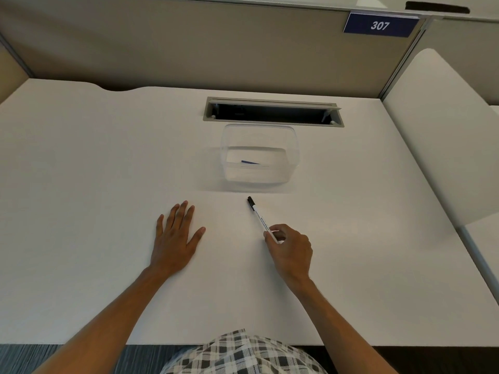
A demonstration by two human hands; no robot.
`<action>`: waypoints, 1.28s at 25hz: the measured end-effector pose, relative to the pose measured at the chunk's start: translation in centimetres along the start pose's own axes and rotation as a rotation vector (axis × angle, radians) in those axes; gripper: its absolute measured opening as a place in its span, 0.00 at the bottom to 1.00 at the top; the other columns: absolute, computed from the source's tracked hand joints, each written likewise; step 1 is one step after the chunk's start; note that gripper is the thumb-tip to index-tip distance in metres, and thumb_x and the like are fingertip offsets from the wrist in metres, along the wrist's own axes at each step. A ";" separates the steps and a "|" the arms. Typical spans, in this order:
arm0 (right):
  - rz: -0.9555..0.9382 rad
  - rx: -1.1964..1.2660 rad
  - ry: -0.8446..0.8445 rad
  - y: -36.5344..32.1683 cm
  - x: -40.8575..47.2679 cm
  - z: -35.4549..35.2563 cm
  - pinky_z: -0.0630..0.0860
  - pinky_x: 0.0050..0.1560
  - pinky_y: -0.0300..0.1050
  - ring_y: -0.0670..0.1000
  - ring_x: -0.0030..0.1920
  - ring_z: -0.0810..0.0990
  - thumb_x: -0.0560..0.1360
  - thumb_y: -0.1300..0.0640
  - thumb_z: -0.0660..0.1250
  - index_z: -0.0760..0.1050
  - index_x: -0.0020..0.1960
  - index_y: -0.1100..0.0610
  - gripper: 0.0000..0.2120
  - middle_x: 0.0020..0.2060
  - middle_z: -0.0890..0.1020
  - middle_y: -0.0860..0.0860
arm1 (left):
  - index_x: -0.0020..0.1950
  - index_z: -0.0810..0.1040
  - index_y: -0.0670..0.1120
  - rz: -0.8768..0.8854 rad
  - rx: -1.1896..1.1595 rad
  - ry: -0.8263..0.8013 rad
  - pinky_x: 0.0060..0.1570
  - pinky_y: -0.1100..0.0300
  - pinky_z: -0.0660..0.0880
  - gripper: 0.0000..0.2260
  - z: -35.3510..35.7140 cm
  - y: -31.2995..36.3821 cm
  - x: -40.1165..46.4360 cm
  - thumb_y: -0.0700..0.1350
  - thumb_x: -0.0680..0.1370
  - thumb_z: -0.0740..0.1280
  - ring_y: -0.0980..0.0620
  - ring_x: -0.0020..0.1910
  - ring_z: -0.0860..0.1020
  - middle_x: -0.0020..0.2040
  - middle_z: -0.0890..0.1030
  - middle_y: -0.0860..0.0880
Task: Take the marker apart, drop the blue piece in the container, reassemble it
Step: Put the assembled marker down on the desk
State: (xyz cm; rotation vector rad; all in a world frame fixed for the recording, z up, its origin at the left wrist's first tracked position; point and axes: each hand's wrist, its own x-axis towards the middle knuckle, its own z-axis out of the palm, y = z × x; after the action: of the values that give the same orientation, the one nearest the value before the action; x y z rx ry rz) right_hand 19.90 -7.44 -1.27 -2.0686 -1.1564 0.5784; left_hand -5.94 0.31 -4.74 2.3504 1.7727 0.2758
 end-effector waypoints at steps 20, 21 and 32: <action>-0.162 -0.332 -0.060 -0.8 -0.2 1.7 0.72 0.33 0.43 0.49 0.31 0.77 0.73 0.41 0.65 0.75 0.36 0.51 0.15 0.31 0.79 0.45 | 0.76 0.55 0.48 0.002 -0.014 0.006 0.74 0.45 0.47 0.34 -0.2 0.1 0.0 0.66 0.77 0.40 0.50 0.77 0.52 0.78 0.56 0.48; -0.162 -0.340 -0.064 -0.9 -0.1 1.7 0.72 0.34 0.44 0.49 0.32 0.77 0.73 0.41 0.66 0.75 0.37 0.51 0.15 0.32 0.79 0.45 | 0.76 0.55 0.48 0.001 -0.014 0.003 0.74 0.45 0.47 0.34 -0.2 0.2 0.0 0.66 0.77 0.40 0.50 0.77 0.52 0.78 0.56 0.48; -0.128 -0.385 -0.100 -1.2 0.1 2.2 0.75 0.38 0.44 0.50 0.35 0.80 0.74 0.41 0.64 0.79 0.39 0.51 0.15 0.33 0.83 0.46 | 0.76 0.55 0.48 0.003 -0.001 0.005 0.74 0.45 0.48 0.33 -0.2 0.2 0.0 0.66 0.77 0.41 0.50 0.77 0.52 0.78 0.56 0.49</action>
State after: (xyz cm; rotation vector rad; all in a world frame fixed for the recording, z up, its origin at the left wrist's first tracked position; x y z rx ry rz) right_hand 17.82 -6.16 -1.79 -2.2801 -1.5449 0.4262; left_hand -5.82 0.25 -4.50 2.3536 1.7716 0.2833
